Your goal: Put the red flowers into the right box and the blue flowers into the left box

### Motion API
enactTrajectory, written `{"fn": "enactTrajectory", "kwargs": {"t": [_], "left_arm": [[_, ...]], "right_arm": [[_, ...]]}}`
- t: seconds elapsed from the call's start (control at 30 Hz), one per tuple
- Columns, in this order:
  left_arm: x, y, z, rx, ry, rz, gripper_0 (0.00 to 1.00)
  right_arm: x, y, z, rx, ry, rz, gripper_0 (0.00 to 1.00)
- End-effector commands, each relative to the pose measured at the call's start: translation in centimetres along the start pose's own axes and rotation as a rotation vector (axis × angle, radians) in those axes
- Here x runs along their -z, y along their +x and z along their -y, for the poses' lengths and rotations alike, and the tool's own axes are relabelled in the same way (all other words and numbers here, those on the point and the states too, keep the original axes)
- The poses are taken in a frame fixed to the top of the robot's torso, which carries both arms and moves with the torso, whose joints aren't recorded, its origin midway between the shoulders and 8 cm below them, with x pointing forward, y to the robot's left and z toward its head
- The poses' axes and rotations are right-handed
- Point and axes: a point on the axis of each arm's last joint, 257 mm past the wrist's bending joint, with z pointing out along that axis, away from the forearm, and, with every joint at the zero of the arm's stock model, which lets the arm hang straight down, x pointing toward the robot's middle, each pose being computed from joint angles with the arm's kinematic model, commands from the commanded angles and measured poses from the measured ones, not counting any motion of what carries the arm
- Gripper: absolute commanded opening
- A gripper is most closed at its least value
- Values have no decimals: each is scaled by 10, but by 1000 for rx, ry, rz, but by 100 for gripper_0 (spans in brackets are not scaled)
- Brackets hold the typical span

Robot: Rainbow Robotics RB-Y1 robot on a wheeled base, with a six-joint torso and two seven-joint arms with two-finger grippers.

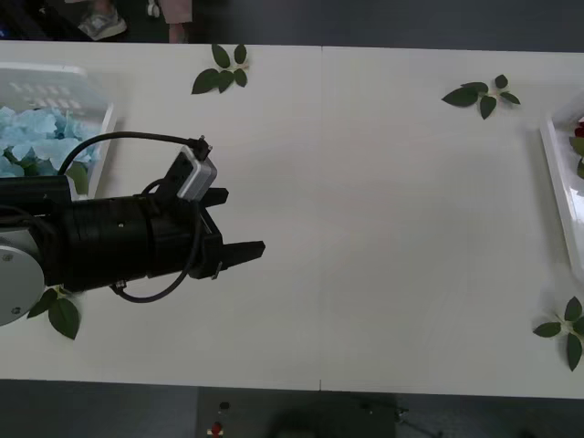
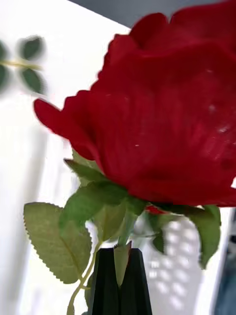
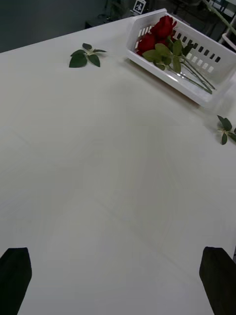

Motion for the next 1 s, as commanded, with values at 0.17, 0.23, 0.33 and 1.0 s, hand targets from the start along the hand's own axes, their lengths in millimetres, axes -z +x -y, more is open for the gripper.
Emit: {"fn": "enactTrajectory", "kwargs": {"t": [0.17, 0.23, 0.33, 1.0], "left_arm": [[3, -9, 0, -36, -4, 15, 100], [3, -9, 0, -36, -4, 15, 100], [3, -9, 0, -36, -4, 15, 100], [3, -9, 0, -36, -4, 15, 100]], "right_arm": [[-19, 23, 77, 129, 159, 22, 0], [-22, 29, 83, 136, 171, 15, 0], [-32, 40, 90, 141, 199, 7, 0], [-79, 65, 61, 100, 179, 4, 73]]}}
